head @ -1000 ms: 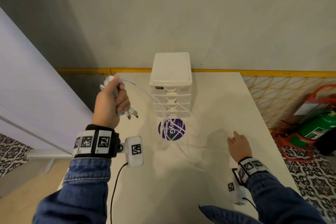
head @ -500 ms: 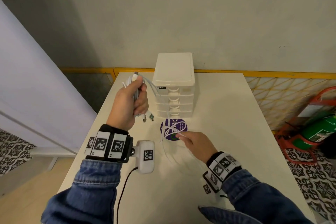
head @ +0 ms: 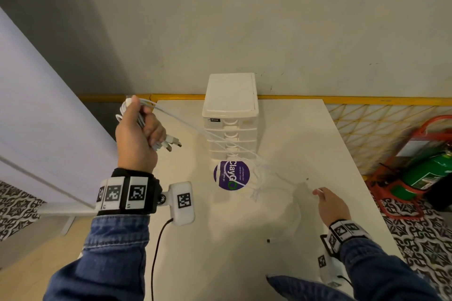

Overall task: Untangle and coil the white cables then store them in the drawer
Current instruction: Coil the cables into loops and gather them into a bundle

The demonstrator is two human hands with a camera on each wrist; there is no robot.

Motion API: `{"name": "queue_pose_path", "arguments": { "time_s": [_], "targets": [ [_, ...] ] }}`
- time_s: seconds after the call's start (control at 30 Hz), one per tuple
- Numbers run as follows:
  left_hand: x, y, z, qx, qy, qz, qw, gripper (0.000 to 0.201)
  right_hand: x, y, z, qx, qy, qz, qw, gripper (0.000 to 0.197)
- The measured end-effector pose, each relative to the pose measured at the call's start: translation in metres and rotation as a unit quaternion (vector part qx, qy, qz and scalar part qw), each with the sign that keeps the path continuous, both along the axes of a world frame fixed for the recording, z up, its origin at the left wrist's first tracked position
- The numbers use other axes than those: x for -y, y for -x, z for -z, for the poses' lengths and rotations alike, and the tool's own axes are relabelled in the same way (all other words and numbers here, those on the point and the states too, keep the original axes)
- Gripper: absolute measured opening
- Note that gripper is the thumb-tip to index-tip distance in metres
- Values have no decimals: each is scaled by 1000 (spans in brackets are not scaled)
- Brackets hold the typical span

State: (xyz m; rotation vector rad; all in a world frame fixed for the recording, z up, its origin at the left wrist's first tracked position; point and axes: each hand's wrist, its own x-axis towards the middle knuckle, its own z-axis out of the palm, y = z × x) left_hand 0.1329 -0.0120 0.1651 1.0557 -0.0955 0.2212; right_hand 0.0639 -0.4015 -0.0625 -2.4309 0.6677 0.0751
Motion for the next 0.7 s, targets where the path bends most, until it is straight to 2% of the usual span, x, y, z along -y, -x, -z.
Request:
{"name": "queue_pose_path", "arguments": {
  "time_s": [0.2,0.33,0.4,0.47,0.57,0.7],
  "targets": [
    [-31,2,-19,30,55,-113,992,37,33,18,10,-26,13,101,994,34],
    [-32,4,-22,17,26,-66,997,37,28,10,-4,-3,-27,113,993,35],
    [-19,4,-17,15,-3,-23,1000,37,15,2,-11,36,-41,86,995,45],
    [-6,3,-11,8,-24,18,1000,36,0,-5,-20,91,-10,50,995,54],
    [12,4,-5,3,-47,98,994,34,-32,-18,-46,165,7,-32,986,58],
    [40,12,-5,-18,-72,224,972,35,-90,-33,-99,253,-120,-191,941,63]
  ]
}}
